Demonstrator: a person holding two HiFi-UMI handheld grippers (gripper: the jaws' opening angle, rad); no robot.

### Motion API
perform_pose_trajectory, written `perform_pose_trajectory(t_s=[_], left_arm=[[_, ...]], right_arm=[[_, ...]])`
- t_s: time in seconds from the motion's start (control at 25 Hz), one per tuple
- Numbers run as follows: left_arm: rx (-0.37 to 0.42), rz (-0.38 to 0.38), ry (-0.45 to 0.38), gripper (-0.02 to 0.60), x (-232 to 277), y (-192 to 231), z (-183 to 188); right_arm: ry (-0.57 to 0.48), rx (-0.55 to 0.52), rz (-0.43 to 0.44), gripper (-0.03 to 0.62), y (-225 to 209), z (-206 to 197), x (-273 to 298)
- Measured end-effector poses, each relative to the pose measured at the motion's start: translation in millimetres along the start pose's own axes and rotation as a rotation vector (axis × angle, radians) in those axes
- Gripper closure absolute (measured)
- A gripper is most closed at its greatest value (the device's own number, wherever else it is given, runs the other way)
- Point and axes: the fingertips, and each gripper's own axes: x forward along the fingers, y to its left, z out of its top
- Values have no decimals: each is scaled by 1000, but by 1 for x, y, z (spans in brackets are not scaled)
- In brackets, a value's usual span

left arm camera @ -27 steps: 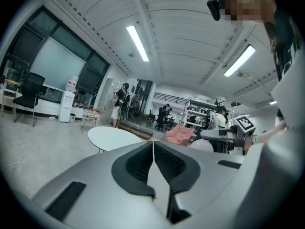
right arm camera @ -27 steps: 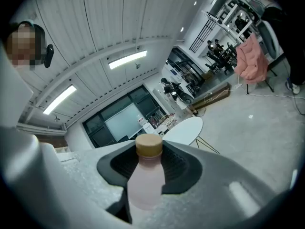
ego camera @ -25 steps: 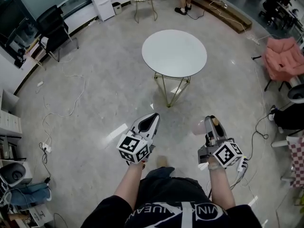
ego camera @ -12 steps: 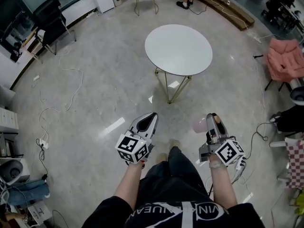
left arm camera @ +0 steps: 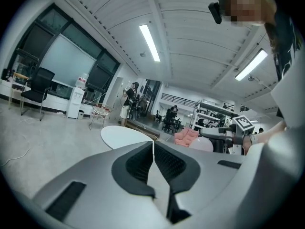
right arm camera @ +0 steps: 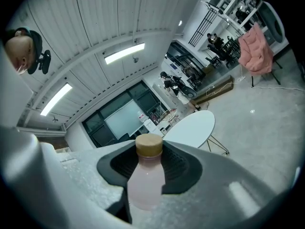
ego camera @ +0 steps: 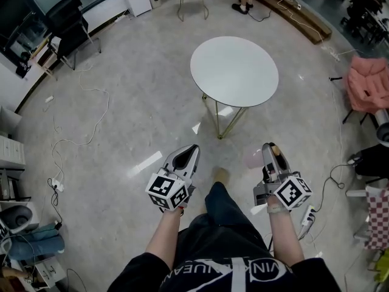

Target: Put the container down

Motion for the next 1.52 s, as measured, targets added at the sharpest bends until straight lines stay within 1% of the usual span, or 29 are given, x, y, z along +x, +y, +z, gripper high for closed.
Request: perform_pose_trajectory(t_s=[0.24,0.56,0.76,1.08,1.32,1.52], left_arm=[[0,0,3,566,36,20,16],[2,-8,13,566,91,37,34],[-4,3,35,566,119,48,34],[-5,-4,54,566,157,55,37],[0,12,53,566,178,66,41],[0,25,61,566,188,71,38]], right_arm=[[5,0,3,461,-10,16,39],[5,3,-12,461,-37,44,83],[13,20,-12,461,-58,54,107],[28,31,-10,461,-80,64,140],[46,19,1,461,-95,71,156],[47,41,-11,461,-109,73,164]])
